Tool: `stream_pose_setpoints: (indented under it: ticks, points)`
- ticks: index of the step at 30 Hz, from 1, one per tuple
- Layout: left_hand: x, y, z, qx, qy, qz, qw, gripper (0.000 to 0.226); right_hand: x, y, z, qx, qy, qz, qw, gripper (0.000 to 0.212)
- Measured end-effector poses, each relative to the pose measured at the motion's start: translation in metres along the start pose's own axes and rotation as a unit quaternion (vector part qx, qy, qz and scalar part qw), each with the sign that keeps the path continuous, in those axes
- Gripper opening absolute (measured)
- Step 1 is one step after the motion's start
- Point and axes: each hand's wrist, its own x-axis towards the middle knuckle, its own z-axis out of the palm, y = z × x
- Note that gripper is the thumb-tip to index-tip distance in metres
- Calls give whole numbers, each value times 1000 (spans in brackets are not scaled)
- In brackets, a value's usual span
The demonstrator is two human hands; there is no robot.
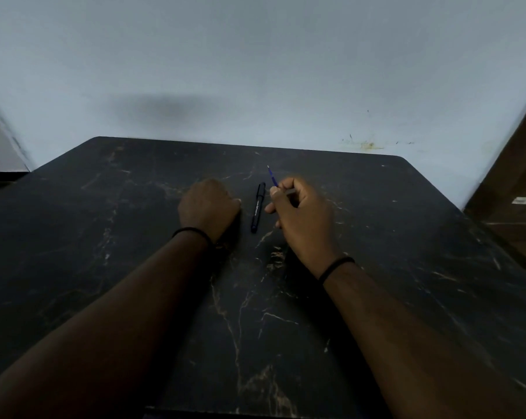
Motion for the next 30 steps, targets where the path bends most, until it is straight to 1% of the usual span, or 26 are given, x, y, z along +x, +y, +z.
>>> stream_pose_setpoints:
  ticks: [2,4,5,7,9,11,12,13,14,15,17,18,19,20,22,23,24,27,28,30]
  points:
    - [-1,5,-1,-9,52,21,998,23,0,-3,0,3,25,-6,1000,8]
    - [-5,10,-3,-80,93,61,991,21,0,-7,-2,8,65,-21,998,5]
    - [-7,14,-4,-130,89,93,983,19,0,-9,-3,14,85,-31,996,4]
    - [-16,21,-5,-213,28,175,961,12,0,-13,-7,26,123,-49,991,11]
    - [-26,28,-6,-260,-52,249,932,7,1,-15,-10,29,153,-61,986,24]
    - [-31,35,-3,-291,-109,273,910,16,1,-16,-11,33,166,-63,983,31]
    - [-33,38,-2,-293,-118,280,907,19,1,-16,-11,35,168,-61,983,33]
    - [-34,40,-1,-293,-119,289,904,17,1,-16,-11,37,165,-59,984,33]
    - [-34,42,2,-289,-117,296,903,11,0,-16,-10,38,160,-60,985,32]
    - [-35,43,3,-281,-113,300,905,6,0,-16,-8,40,152,-62,986,30]
    - [-34,43,6,-258,-95,295,915,19,-2,-17,-6,49,140,-71,986,23]
    - [-34,43,6,-250,-90,291,919,17,-3,-19,-6,64,140,-84,984,20]
    - [-34,42,5,-240,-85,291,922,9,-4,-22,-8,82,149,-108,979,18]
    - [-33,41,2,-230,-77,288,926,2,-4,-25,-10,93,167,-150,970,15]
    - [-31,38,0,-209,-67,271,937,12,-3,-30,-19,91,203,-257,941,12]
    - [-30,37,-1,-200,-69,253,944,16,-1,-31,-23,83,209,-294,929,13]
    - [-29,36,-1,-192,-72,231,951,18,1,-31,-26,71,212,-314,923,15]
    - [-23,31,0,-198,-55,180,962,20,6,-25,-32,2,225,-315,922,8]
    - [-23,31,1,-200,-51,171,963,22,8,-21,-33,-25,232,-307,923,7]
    - [-22,29,2,-204,-52,160,964,23,12,-12,-34,-63,239,-263,933,12]
